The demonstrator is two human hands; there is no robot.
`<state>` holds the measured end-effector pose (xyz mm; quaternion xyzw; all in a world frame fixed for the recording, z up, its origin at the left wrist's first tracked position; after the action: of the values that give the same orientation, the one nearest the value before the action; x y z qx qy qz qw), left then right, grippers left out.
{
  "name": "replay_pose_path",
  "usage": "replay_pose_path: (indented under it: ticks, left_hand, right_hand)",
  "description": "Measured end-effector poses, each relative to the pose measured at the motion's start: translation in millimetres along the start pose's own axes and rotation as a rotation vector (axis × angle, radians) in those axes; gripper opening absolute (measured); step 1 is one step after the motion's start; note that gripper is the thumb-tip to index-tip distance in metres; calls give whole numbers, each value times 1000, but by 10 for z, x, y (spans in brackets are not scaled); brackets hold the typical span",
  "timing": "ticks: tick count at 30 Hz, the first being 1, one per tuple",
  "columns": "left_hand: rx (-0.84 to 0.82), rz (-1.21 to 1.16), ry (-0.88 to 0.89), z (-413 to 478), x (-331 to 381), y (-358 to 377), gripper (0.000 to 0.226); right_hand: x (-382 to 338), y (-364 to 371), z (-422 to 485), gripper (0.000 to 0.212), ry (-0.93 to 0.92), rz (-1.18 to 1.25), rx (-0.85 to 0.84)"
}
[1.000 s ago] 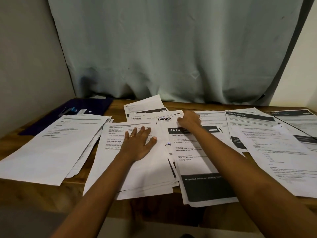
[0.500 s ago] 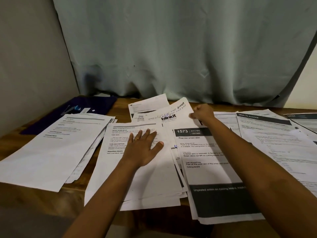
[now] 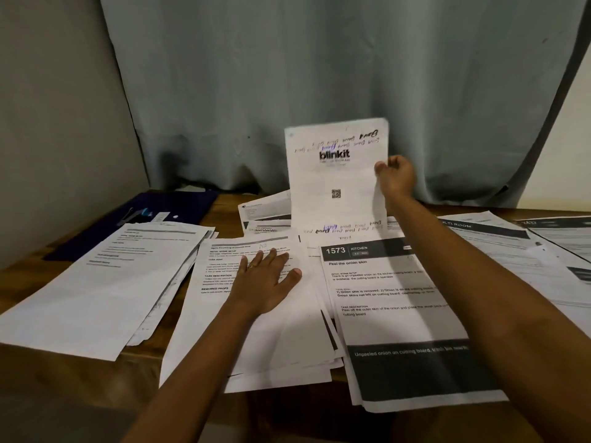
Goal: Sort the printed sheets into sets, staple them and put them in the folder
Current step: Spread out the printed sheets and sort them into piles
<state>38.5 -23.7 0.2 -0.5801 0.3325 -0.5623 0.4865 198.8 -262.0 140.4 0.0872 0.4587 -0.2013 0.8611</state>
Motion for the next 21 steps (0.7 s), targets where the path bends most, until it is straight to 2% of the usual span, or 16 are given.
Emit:
replay_pose_path:
  ticks: [3, 5, 8, 10, 13, 15, 18, 21]
  left_hand:
    - [0, -30, -2, -10, 9, -19, 61]
    - [24, -66, 4, -24, 19, -74, 61]
    - [134, -154, 8, -64, 45, -257, 66]
    - [233, -212, 24, -120, 71, -433, 76]
    - [407, -292, 60, -242, 43, -705, 82]
    - [501, -343, 85, -360, -39, -871, 81]
    - [620, -372, 119, -576, -231, -1065, 79]
    - [682, -346, 93, -772, -486, -1197, 79]
  right_hand:
    - [-189, -128, 54, 10, 22, 91, 127]
    - [-292, -209, 72, 4, 38, 195, 238]
    - [-435, -307, 38, 3, 22, 379, 403]
    - [-493, -312, -16, 4, 20, 429, 444]
    - [-528, -190, -141, 3, 64, 394, 398]
    - [-544, -30, -281, 4, 123, 362, 310]
    - [-559, 290, -590, 17, 206, 343, 154]
    - [-587, 640, -984, 24, 269, 315, -3]
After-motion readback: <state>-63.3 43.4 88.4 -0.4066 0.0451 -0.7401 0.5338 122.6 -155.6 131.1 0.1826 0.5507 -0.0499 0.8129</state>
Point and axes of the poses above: each hand's wrist, its own z-axis towards the middle knuckle, its own y-axis out of the palm, x = y × z, the point moved 3 cm from there along z, towards the middle knuckle, and after that the axes turned 10 degrees about -y, right-handed, at the moved point
